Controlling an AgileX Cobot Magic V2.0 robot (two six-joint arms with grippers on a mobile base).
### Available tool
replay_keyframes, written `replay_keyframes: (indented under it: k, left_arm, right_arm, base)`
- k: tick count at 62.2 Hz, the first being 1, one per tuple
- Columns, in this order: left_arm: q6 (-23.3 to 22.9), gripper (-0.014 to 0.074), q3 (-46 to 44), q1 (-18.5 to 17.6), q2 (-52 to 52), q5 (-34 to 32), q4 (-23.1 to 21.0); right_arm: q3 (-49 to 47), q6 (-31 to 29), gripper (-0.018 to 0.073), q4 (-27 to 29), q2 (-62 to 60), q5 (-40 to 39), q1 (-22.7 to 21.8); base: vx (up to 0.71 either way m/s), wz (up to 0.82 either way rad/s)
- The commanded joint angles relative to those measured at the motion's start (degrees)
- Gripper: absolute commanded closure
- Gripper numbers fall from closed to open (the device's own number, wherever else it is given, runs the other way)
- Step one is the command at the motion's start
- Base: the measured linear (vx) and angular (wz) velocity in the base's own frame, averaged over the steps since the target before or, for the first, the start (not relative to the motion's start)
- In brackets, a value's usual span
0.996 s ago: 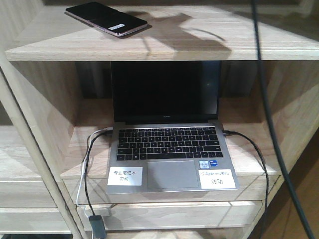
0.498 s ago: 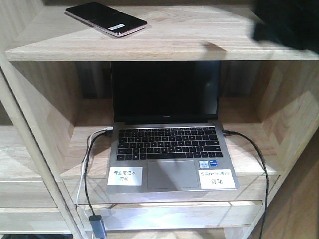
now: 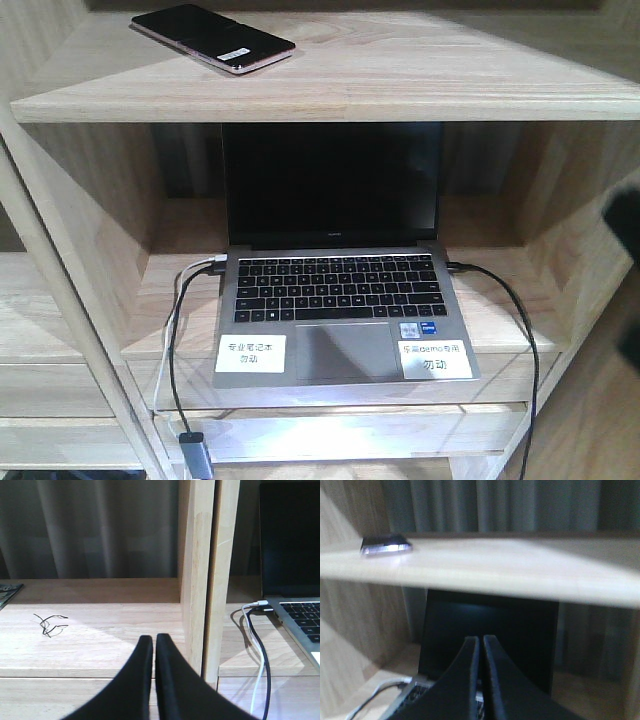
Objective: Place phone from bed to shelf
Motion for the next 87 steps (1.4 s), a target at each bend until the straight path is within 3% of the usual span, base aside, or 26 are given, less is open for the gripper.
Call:
replay_keyframes:
  k: [1,29,87]
  left_arm:
    - [0.0,0.0595,0.4,0.0,-0.5,-4.0,-0.5]
    - [0.0,0.0595,0.4,0.0,-0.5,-4.0,-0.5]
    - [0.0,0.0595,0.4,0.0,-0.5,-4.0,-0.5]
  right_arm:
    - [1.9,-0.7,0.0564,0.4,-3.7,-3.8,0.0]
    - [13.2,-0.5,0.0564,0.5,-13.7,-3.8,0.0]
    - [13.2,-0.3,0.0564,0.2,-13.7,-3.6,0.0]
  base:
    - [0.0,0.0]
    - [0.0,0.0]
    - [0.0,0.0]
